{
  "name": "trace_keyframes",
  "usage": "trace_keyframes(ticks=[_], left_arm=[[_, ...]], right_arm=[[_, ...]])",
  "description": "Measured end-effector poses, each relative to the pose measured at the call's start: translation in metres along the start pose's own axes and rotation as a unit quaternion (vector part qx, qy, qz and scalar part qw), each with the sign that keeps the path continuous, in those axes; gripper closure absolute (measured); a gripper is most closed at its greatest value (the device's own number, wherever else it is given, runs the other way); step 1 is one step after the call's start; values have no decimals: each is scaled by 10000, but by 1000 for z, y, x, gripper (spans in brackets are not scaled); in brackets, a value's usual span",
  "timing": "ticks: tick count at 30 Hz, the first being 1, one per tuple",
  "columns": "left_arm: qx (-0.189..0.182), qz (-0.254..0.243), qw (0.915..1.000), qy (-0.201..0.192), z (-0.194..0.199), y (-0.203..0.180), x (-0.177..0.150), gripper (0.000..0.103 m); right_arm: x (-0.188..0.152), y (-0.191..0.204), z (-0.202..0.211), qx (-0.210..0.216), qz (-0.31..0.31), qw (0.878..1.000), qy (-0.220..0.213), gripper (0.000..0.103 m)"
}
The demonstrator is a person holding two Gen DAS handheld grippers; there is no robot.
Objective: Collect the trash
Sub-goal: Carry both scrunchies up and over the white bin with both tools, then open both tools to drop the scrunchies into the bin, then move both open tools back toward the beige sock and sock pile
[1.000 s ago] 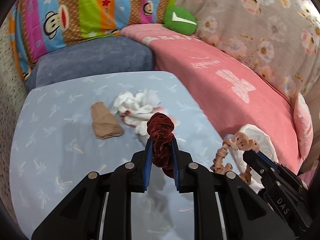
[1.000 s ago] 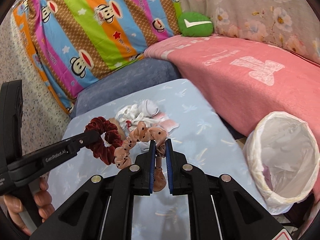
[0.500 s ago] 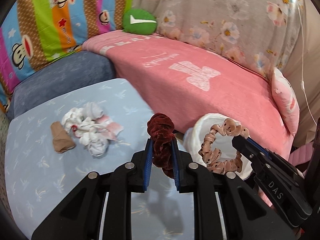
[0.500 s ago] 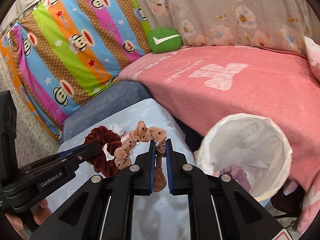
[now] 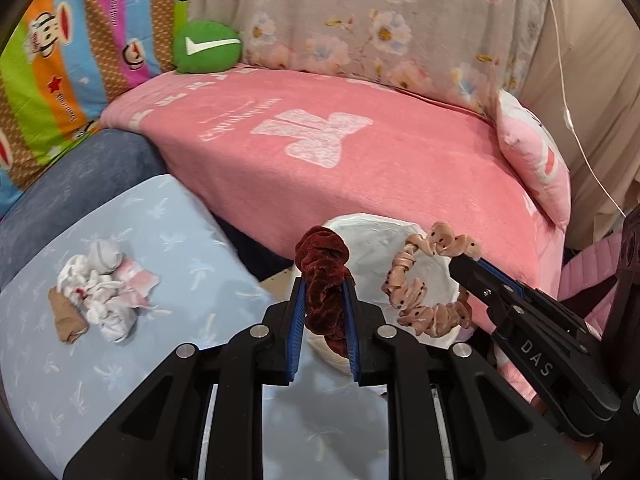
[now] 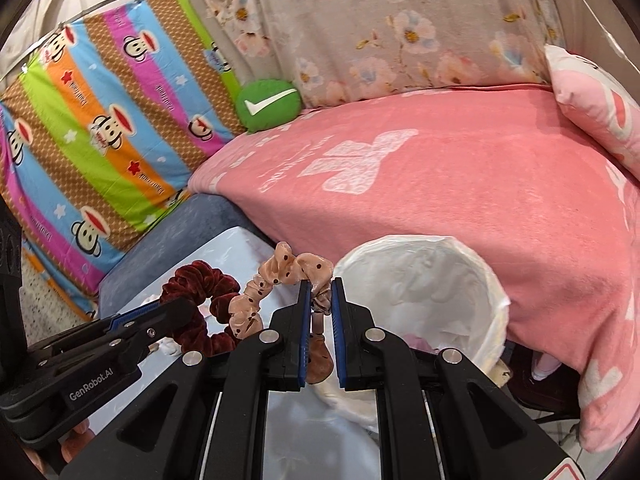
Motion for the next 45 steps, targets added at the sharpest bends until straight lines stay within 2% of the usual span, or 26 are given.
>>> trace_keyframes(ticks=[9, 15, 17, 19, 21, 26, 45], left_arm=[[-361, -174, 9987, 305, -29, -33, 0, 84], [-476, -127, 9979, 421, -41, -38, -1, 81], [-414, -80, 9981, 444, -45, -37, 0, 71], [-278, -2, 9989, 381, -45, -31, 1, 42], [-88, 70, 9997, 233, -42, -23, 2, 34], [76, 184, 9995, 225, -43, -9, 3, 34], [421, 521, 9977, 78, -22, 32, -9, 34]], right_arm=[[7, -47, -6, -272, -369, 9989, 3, 92], [8, -66, -17, -410, -460, 9981, 64, 90], [9, -69, -21, -437, -441, 9980, 80, 86], [9, -68, -26, -469, -435, 9979, 95, 85], [9, -67, -31, -477, -418, 9979, 109, 80], [7, -58, -36, -446, -272, 9985, 134, 75], [-15, -4, -34, -115, 104, 9993, 350, 70]])
Point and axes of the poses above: each gripper's, at about its wrist camera, not at the fingertips, and z roughly against the way its jaws point, y to its left, x to its top, the point moved 7 cm from there along -z, roughly the way its jaws point, and after that the axes turned 7 degrees about -y, right-handed, at the moved point
